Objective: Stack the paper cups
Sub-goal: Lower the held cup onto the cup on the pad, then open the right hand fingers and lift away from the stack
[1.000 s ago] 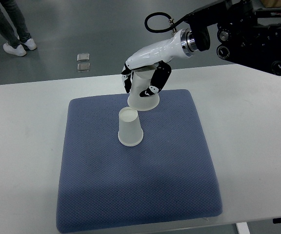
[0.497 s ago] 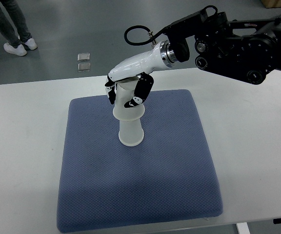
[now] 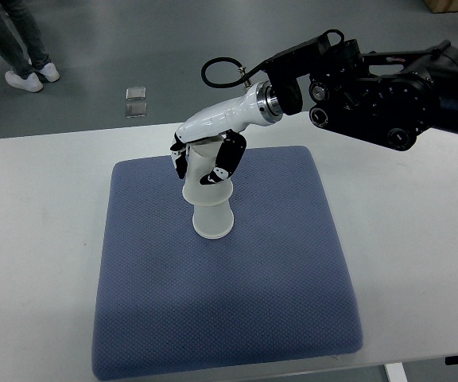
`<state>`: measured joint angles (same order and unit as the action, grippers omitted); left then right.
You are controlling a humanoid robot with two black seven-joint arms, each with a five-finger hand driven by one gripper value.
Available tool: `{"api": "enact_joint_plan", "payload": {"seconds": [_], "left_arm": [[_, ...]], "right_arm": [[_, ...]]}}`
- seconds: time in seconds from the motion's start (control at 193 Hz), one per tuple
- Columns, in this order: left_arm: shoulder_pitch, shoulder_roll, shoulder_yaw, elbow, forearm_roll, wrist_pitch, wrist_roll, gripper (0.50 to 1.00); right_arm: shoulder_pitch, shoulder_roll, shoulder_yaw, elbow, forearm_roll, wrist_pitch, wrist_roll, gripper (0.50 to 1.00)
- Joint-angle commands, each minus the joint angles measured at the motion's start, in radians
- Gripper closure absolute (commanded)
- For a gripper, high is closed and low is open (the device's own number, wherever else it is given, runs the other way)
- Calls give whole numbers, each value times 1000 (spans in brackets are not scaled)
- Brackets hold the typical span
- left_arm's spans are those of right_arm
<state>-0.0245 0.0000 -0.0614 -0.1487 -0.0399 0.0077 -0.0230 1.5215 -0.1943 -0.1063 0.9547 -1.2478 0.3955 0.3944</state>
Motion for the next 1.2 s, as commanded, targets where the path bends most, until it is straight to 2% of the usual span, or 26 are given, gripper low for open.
{"api": "enact_joint_plan", "payload": {"seconds": [0.0, 0.606, 0.736, 0.891, 0.995, 1.073, 1.197], "left_arm": [[0, 0, 0, 0, 0, 0, 0, 500], [0, 0, 0, 0, 0, 0, 0, 500], [0, 0, 0, 0, 0, 0, 0, 500], [0, 0, 0, 0, 0, 0, 0, 500], [0, 0, 0, 0, 0, 0, 0, 500], [0, 0, 0, 0, 0, -2, 0, 500], [0, 0, 0, 0, 2, 0, 0, 500]], "right_arm": [[-3, 15, -1, -14, 1, -10, 1, 1000], [-63, 33, -1, -60, -10, -47, 1, 998], [-64, 33, -1, -60, -2, -47, 1, 914], [-64, 46, -1, -59, 4, -43, 1, 758], [-63, 44, 0, -59, 4, -38, 1, 740], [-63, 44, 0, -57, 5, -37, 1, 669], [-61, 44, 0, -56, 5, -30, 1, 654]]}}
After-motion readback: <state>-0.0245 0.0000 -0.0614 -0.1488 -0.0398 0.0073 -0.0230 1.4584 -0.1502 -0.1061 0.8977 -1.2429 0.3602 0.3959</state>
